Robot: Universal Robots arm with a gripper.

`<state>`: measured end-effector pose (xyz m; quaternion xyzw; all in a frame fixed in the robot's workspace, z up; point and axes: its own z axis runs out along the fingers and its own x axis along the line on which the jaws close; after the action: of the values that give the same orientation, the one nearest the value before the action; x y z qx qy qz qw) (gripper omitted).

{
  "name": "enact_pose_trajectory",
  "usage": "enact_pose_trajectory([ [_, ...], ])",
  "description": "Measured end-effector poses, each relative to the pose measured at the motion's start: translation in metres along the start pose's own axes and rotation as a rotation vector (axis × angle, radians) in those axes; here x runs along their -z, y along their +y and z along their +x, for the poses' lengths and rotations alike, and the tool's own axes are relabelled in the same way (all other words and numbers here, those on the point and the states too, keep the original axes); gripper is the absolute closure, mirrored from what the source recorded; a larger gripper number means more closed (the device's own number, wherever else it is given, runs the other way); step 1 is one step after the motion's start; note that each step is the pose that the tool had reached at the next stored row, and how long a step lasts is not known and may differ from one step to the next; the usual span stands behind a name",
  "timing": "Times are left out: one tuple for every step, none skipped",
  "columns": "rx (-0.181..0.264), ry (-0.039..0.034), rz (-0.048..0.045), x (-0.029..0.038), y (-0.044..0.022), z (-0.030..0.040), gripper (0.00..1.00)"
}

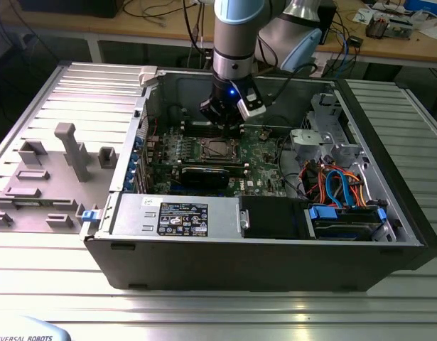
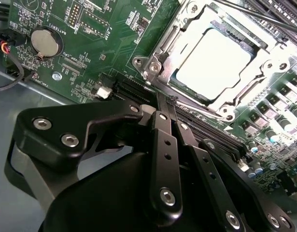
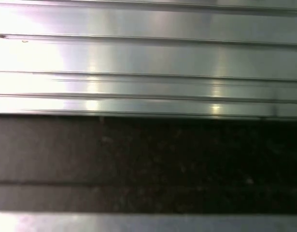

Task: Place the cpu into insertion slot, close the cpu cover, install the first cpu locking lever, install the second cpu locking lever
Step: 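Install the first cpu locking lever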

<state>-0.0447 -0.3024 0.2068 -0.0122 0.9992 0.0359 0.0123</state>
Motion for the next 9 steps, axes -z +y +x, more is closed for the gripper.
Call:
enact_pose_trajectory([
  [0.000, 0.0001, 0.0002, -0.0004, -0.0001, -0.0002, 0.89],
  [0.000, 0.0002, 0.0003, -0.0004, -0.0001, -0.0003, 0.89],
  [0.000, 0.0000, 0.0000, -0.0005, 0.0000, -0.0004, 0.89],
  [0.000, 0.0000, 0.0000, -0.0005, 0.0000, -0.0004, 0.89],
  [0.000, 0.0000, 0.0000, -0.0005, 0.0000, -0.0004, 0.89],
  [0.000, -0.0002, -0.0002, -0.0005, 0.0000, -0.0005, 0.89],
  [0.000, -0.0002, -0.0002, -0.0004, 0.0000, -0.0005, 0.89],
  [0.000, -0.0002, -0.0001, -0.0002, 0.0000, -0.0005, 0.89],
  [0.000, -0.0001, 0.0000, 0.0002, 0.0000, -0.0005, 0.89],
])
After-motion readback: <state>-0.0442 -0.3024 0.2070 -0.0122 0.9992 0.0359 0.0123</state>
